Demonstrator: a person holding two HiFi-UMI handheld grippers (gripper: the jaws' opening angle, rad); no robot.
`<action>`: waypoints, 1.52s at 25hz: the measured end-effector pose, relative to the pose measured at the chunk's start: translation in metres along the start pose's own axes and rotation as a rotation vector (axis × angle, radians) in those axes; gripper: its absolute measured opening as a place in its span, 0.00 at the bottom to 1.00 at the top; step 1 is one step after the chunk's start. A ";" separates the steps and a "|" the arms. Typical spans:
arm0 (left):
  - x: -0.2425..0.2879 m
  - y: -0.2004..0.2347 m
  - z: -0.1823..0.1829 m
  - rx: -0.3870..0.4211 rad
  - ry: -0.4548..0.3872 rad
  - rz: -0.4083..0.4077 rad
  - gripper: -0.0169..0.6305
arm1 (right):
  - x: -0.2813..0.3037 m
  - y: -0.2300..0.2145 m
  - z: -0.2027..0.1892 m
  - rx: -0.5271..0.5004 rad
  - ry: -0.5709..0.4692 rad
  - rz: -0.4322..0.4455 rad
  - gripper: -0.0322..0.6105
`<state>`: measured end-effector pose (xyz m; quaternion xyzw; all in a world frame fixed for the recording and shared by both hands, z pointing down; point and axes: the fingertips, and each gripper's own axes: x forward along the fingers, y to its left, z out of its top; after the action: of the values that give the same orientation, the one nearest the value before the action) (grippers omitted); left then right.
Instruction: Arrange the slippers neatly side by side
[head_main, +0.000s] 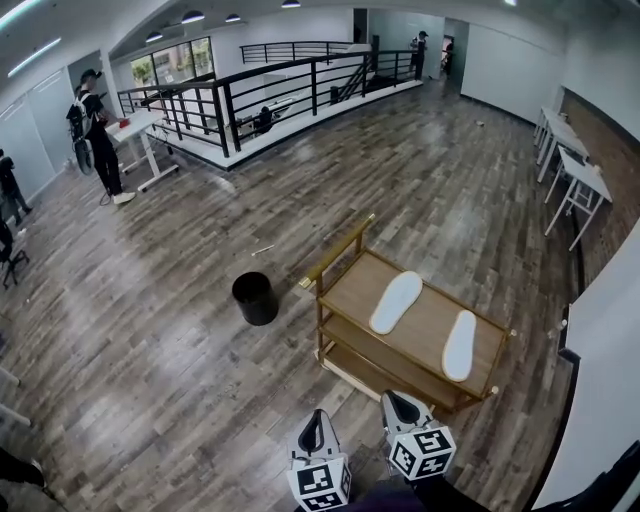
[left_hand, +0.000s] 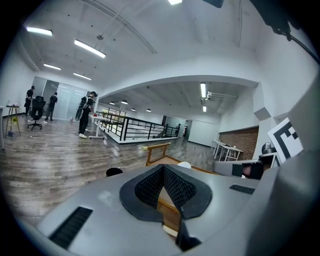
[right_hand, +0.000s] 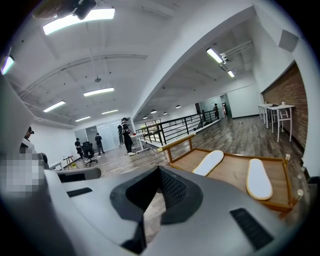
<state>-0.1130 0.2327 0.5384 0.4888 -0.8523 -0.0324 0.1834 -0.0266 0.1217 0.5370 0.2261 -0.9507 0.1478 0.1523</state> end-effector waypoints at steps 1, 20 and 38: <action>0.003 0.003 0.000 0.001 0.003 -0.008 0.03 | 0.002 0.001 0.000 0.000 0.000 -0.009 0.05; 0.096 -0.007 0.013 0.027 0.058 -0.105 0.03 | 0.060 -0.051 0.021 0.050 0.007 -0.107 0.05; 0.260 -0.113 0.051 0.155 0.092 -0.269 0.03 | 0.111 -0.210 0.083 0.161 -0.063 -0.250 0.05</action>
<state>-0.1559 -0.0519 0.5374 0.6124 -0.7696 0.0317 0.1780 -0.0399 -0.1293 0.5460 0.3590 -0.9045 0.1962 0.1208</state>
